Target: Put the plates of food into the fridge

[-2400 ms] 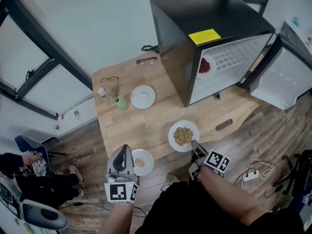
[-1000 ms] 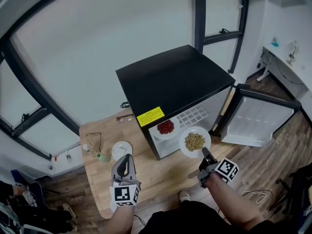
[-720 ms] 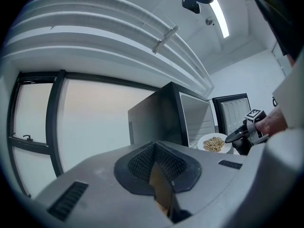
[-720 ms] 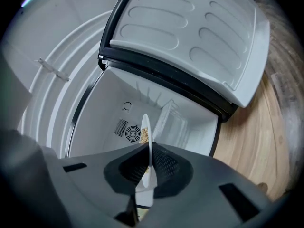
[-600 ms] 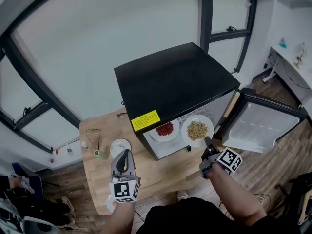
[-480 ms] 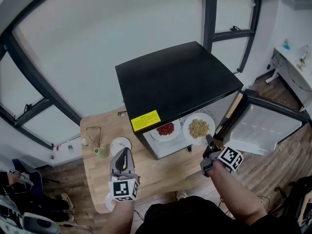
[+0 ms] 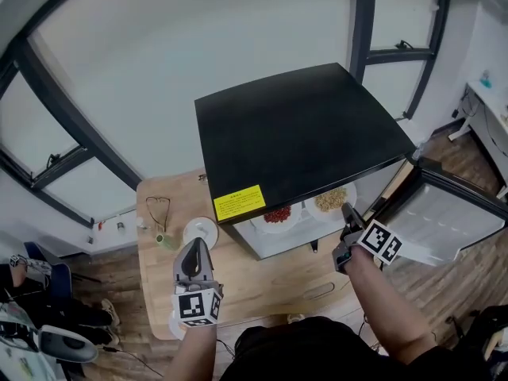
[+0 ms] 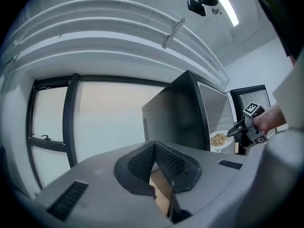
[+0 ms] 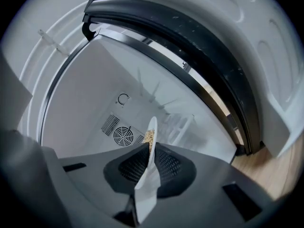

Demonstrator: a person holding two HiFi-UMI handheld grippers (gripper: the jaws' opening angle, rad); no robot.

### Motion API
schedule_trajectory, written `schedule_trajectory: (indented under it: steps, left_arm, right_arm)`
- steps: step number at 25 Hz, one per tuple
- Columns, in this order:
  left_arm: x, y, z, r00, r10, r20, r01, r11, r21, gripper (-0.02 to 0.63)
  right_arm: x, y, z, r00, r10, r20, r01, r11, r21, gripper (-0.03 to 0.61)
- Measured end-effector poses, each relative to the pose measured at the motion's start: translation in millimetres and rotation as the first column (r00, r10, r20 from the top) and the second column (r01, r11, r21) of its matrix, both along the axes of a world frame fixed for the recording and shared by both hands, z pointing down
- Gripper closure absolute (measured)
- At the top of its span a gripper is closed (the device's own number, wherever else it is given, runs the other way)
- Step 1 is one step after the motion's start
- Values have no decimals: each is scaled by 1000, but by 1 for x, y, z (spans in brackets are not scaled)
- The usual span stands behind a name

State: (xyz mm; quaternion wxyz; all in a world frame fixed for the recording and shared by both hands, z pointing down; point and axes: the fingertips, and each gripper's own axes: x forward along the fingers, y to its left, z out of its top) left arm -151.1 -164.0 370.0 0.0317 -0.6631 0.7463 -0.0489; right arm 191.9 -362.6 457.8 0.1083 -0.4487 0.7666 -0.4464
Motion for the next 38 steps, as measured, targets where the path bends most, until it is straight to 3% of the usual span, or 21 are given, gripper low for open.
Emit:
schedule_trajectory:
  steps: [6,11,14,21,27,31,35,38]
  left_arm:
    - [-4,-3,-2,1000,-21,8,21,1000,-3,611]
    - [0,-5,1,1000,-22,14,22,1000,-18,611]
    - [2,-7,4,1000,-20,13,20,1000,-21,611]
    - [2,0,5,1000,-22,1,22,999,-29,611]
    - [-8,15,2,999,-35,-7,35,999,-15,611]
    - [-14,29,9,999,-32,-26,31,999,-34,611]
    - [-21,42,3,1000,-11,5,12,998,-57,611]
    - [-39,54,-17,999,-20,37,20,1000,-11,611]
  right_arm:
    - [-9,-22,4,975,-60,-215,66,998,21,509]
    - [-9,-31,7,909,-69,-412,110,991,77,478]
    - [-9,-40,7,848,-67,-526,147,983,112,449]
    - [-1,-46,19,746,-36,-665,157,980,123,419]
    - [-5,-39,-11,769,39,-638,145,962,233,419]
    - [-21,-18,-25,791,28,-612,182,943,278,419]
    - [-37,9,-38,791,27,-612,217,922,321,419]
    - [-66,30,-48,819,-8,-574,263,894,362,420]
